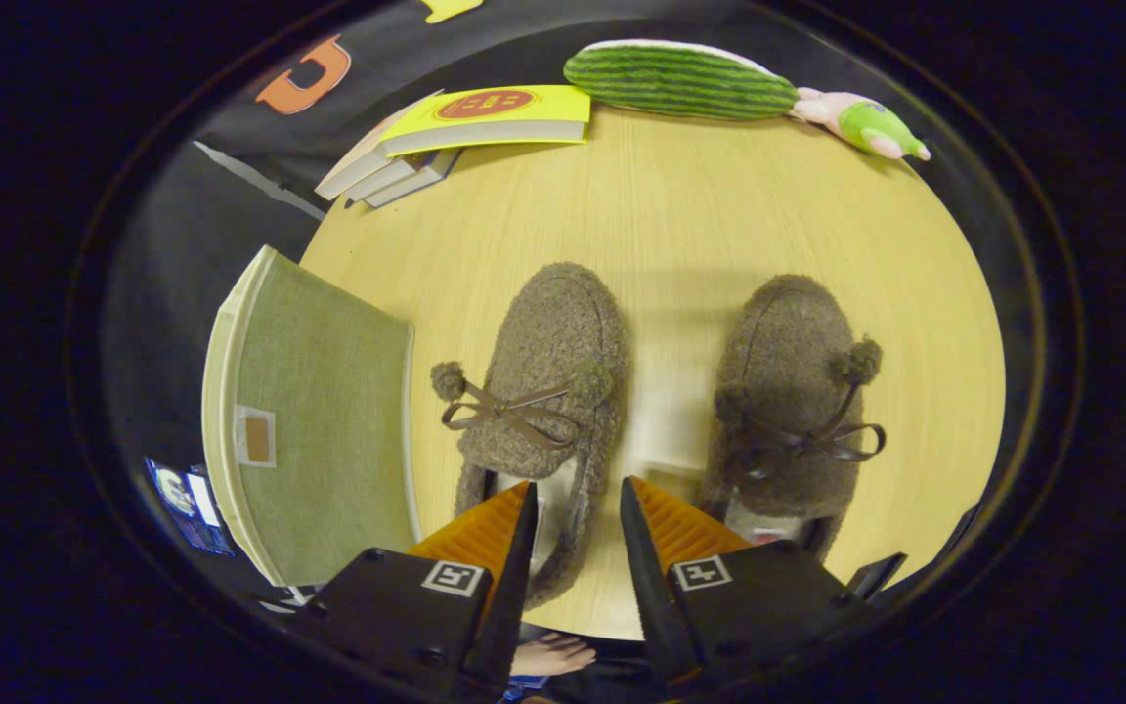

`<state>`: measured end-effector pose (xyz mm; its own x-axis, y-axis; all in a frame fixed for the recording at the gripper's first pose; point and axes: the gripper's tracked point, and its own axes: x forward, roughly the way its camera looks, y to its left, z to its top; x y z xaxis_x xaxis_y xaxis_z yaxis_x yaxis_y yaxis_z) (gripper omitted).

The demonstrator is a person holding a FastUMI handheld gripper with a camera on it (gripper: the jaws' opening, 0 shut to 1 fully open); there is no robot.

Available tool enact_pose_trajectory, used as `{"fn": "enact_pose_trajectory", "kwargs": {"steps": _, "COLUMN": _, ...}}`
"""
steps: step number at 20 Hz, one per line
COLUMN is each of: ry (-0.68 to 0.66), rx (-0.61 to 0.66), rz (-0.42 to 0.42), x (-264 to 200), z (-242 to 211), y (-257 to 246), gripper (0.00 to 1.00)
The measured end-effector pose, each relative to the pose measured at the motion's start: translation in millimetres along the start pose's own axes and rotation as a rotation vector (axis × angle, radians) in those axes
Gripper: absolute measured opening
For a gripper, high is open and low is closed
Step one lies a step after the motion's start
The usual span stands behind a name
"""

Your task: Open the storage box then place both shoes into the box .Put the left shoe in first, then the right shoe, with the right side of both shoes facing outward in a uniform manner.

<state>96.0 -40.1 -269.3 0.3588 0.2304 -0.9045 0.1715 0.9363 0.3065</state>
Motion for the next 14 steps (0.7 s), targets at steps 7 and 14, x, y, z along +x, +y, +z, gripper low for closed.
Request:
{"fn": "enact_pose_trajectory", "kwargs": {"steps": 7, "ry": 0.058, "rx": 0.07, "rz": 0.058, "x": 15, "z": -8, "y": -2, "gripper": 0.22}}
{"fn": "enact_pose_trajectory", "kwargs": {"steps": 14, "ry": 0.038, "rx": 0.193, "rz": 0.218, "x": -4, "z": -21, "y": 23, "gripper": 0.06}}
